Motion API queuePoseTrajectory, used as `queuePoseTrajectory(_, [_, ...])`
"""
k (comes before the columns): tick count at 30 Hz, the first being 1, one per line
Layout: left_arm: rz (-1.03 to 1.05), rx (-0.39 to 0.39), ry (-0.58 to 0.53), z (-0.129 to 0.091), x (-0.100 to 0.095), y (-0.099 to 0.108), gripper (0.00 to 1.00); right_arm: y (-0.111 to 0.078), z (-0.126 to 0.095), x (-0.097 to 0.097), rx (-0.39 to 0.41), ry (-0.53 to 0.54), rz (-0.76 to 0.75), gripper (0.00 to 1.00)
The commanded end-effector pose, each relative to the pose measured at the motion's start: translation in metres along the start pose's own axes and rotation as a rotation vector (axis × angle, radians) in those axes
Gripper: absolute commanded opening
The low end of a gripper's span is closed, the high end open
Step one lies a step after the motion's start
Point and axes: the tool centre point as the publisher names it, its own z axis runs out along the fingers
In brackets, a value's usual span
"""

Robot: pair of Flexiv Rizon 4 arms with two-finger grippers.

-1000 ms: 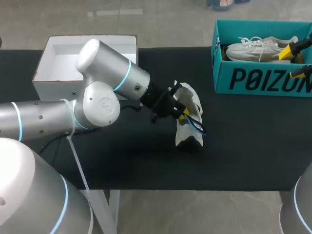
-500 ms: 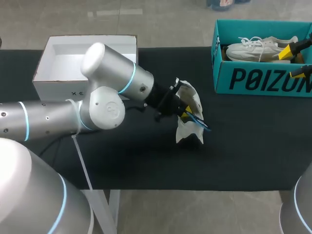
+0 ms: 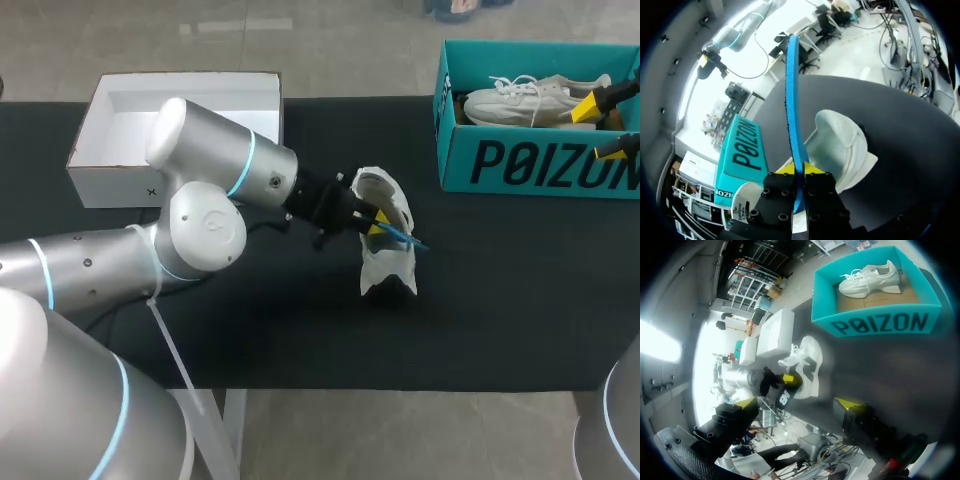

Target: Take the shoe out of the shoebox, open the shoe tongue, remove and reinsert the insole, then place the shoe into the shoebox

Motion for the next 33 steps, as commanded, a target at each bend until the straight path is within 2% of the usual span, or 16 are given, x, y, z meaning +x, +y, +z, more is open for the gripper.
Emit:
queuePoseTrajectory(1, [-0.005,-0.002,-0.023,0.009,0.006,0.004,0.00,-0.001,0.000,0.000,0.000,-0.003,0.001,1.00])
queuePoseTrajectory(9, [-0.016,-0.021,0.006,0.012,0.011,0.006,0.00,-0.001,0.000,0.000,0.000,-0.003,0.001,1.00])
queuePoseTrajectory(20, [-0.016,-0.072,0.017,0.016,0.007,0.010,0.00,-0.001,0.000,0.000,0.000,-0.003,0.001,1.00])
queuePoseTrajectory(21, [-0.020,-0.068,0.019,0.015,0.007,0.008,0.33,-0.001,0.000,0.000,0.000,-0.003,0.001,1.00])
queuePoseTrajectory(22, [-0.023,-0.062,0.019,0.012,0.007,0.005,0.46,-0.001,0.000,0.000,0.000,-0.003,0.001,1.00])
queuePoseTrajectory(24, [-0.024,-0.046,0.013,0.007,0.006,-0.001,0.53,-0.001,0.000,0.000,0.000,-0.003,0.001,1.00])
queuePoseTrajectory(29, [0.004,-0.020,0.008,-0.004,0.004,-0.017,0.37,-0.001,0.000,0.000,0.000,-0.003,0.001,1.00])
queuePoseTrajectory(32, [0.027,-0.009,0.016,-0.007,0.005,-0.025,0.02,-0.001,0.000,0.000,0.000,-0.003,0.001,1.00])
queuePoseTrajectory(33, [0.032,-0.009,0.018,-0.007,0.006,-0.026,0.00,-0.001,0.000,0.000,0.000,-0.003,0.001,1.00])
